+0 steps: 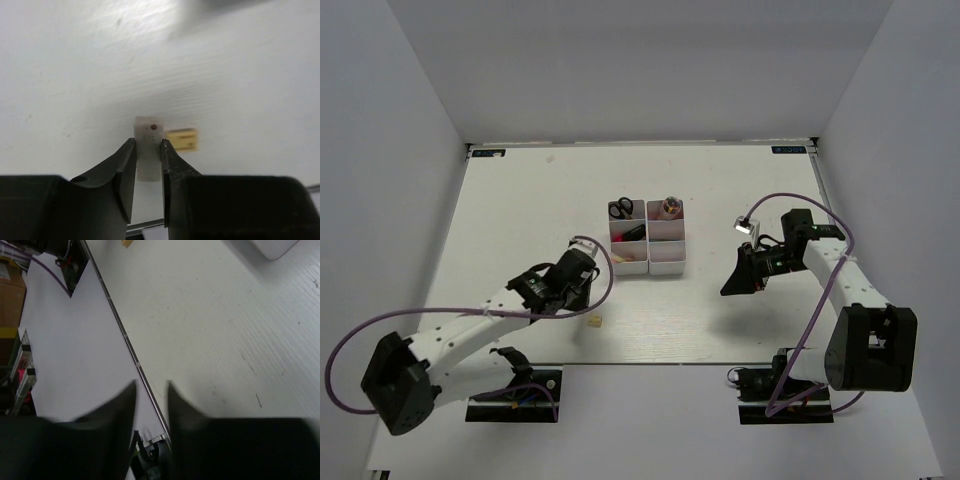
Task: Sort the stationery into containers
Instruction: Pick up the stationery from the center of the board, then place the stationery in the storage box.
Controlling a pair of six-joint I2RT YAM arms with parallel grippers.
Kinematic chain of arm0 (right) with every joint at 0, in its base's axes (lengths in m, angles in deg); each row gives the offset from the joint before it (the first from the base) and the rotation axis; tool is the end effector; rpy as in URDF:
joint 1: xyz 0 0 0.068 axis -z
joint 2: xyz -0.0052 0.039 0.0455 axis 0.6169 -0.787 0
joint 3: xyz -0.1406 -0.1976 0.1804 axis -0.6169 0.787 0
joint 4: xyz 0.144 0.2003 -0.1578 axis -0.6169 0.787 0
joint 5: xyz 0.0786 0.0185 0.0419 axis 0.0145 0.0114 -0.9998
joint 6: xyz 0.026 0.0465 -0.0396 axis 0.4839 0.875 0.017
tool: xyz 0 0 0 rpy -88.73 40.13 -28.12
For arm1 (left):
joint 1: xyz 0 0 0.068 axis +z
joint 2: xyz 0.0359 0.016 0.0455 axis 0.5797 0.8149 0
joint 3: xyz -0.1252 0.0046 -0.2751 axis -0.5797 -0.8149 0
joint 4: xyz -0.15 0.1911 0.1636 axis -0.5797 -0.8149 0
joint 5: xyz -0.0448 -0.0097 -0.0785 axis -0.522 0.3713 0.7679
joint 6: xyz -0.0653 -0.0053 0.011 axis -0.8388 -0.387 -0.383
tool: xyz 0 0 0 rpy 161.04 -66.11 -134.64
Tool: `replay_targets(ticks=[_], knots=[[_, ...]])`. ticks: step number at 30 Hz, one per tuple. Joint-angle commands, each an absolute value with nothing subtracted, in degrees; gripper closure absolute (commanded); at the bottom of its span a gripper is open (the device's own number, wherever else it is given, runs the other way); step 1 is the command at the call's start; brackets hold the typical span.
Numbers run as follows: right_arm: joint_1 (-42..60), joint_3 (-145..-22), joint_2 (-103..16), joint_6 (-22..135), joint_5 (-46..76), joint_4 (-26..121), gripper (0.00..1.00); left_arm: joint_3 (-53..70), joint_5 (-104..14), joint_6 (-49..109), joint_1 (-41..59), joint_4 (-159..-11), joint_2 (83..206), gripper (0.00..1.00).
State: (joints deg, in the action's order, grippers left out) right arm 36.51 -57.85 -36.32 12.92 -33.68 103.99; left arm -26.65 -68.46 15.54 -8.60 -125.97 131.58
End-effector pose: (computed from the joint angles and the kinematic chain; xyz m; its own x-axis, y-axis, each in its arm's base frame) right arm 0.2318 0.0504 0.2350 -0.7109 -0.3470 -0.6117 -0.7008 0.4226 0.5747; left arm 0.1639 -0.1393 0.1963 -0.8427 0.2174 -0.4925 0.2393 0.9708 0.0190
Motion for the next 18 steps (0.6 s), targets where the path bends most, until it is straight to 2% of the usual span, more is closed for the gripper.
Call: replay_targets(ticks=[1,2,3,4,5,9,10,11,12,13,14,18], knots=[[36.69,-59.97,-37.25,12.27,-35.22,105.25,0.57,-23.08,-63.15,13.4,-9.92,-116.57,125.33,0.98],[36.69,-60.06,-36.99,12.19,-35.22,105.34,0.53,-22.99,-61.12,13.05,-10.1,-114.78,125.59,0.98],[36.69,-60.06,-36.9,12.1,-35.31,105.34,0.52,-22.82,-60.23,12.96,-10.8,-111.19,125.94,0.99],[36.6,-59.88,-36.73,12.1,-35.66,105.34,0.69,-21.68,-57.18,12.95,-11.06,-109.42,128.29,0.99],[36.6,-59.79,-36.55,11.84,-35.75,105.16,0.99,-21.15,-56.71,13.13,-11.5,-104.44,129.45,0.99],[36.69,-59.88,-36.81,12.8,-34.7,105.16,1.0,-12.12,-53.37,14.44,-13.61,-99.48,141.11,0.99],[36.6,-59.97,-36.72,13.32,-33.3,103.94,0.95,-10.35,-53.37,15.32,-14.31,-99.29,142.97,0.99],[36.43,-59.8,-36.2,14.11,-32.86,103.41,0.68,-7.38,-53.37,15.76,-14.67,-98.6,146.12,0.99],[36.6,-59.01,-35.94,14.73,-32.33,102.88,0.53,-4.39,-53.45,16.72,-14.84,-97.89,149.2,0.99],[36.6,-58.83,-35.24,15.08,-31.89,101.31,0.45,-2.97,-53.37,16.82,-15.11,-97.8,150.54,0.99],[36.6,-58.48,-34.53,15.7,-31.8,100.95,0.42,1.22,-53.37,17.87,-15.28,-97.62,154.38,0.99],[36.77,-58.38,-33.47,15.97,-32.06,100.5,0.43,7.67,-53.37,20.23,-15.37,-98.06,161.18,0.94]])
